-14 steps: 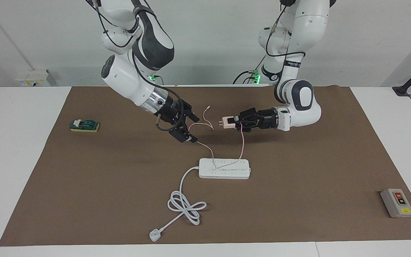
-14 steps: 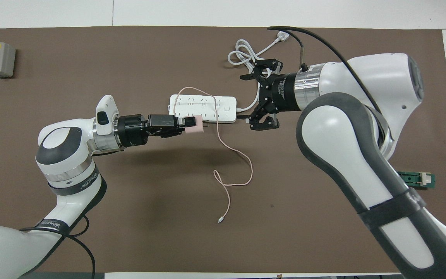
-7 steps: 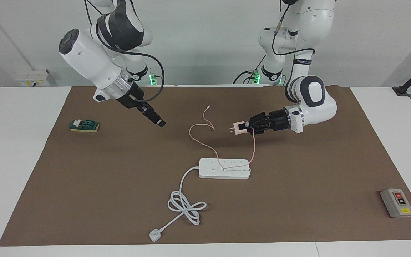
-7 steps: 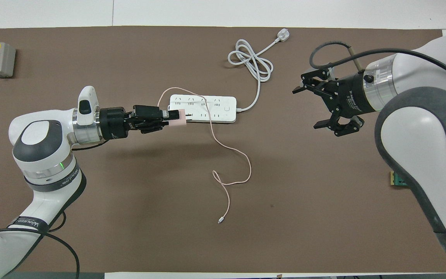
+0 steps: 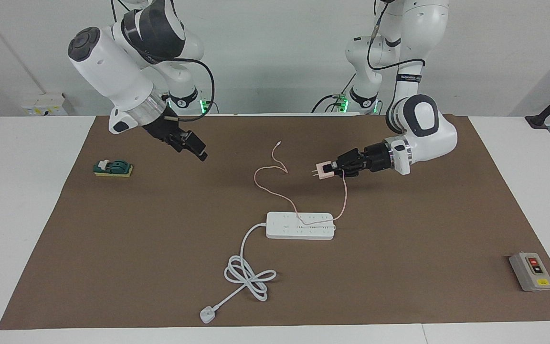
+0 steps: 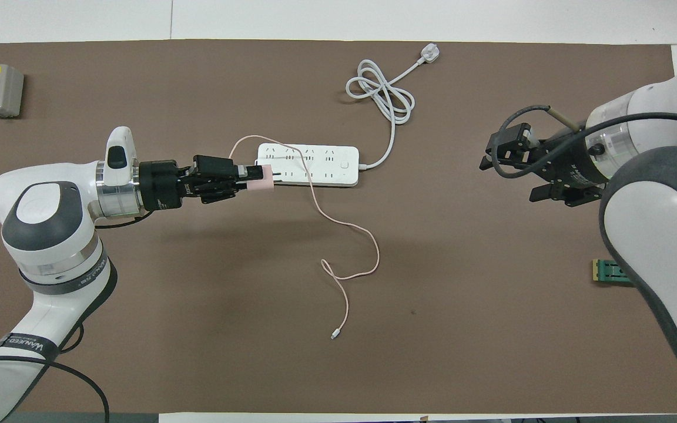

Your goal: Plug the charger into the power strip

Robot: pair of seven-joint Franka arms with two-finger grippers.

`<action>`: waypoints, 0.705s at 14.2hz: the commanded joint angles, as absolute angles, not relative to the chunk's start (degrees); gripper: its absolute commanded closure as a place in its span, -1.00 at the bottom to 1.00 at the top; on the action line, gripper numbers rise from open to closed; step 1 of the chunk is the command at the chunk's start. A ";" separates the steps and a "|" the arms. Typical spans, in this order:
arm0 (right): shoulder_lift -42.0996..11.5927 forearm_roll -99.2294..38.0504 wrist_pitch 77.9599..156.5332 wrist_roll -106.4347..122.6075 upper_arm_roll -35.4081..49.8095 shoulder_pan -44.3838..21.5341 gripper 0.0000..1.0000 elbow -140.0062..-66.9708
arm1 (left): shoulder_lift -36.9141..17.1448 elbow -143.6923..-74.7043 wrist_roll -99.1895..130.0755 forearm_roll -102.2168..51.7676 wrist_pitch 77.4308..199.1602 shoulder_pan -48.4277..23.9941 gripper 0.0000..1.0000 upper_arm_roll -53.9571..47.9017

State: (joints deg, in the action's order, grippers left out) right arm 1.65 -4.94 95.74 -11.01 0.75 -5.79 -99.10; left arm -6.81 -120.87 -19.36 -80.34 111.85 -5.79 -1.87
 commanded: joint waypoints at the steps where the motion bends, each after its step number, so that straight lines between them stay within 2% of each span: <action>1: 2.81 -2.11 93.27 1.97 2.63 -0.29 -1.00 -98.80 | -4.31 -120.94 -12.42 -75.00 113.29 -4.57 1.00 -2.20; 4: 2.02 -1.85 84.40 5.36 4.74 4.73 -1.00 -92.48 | -2.82 -117.96 -2.41 -65.96 113.20 -2.99 1.00 -2.20; 10: 1.67 2.11 78.76 9.23 6.33 7.91 -1.00 -87.63 | -2.99 -104.08 17.56 -34.07 106.72 -2.11 1.00 -2.46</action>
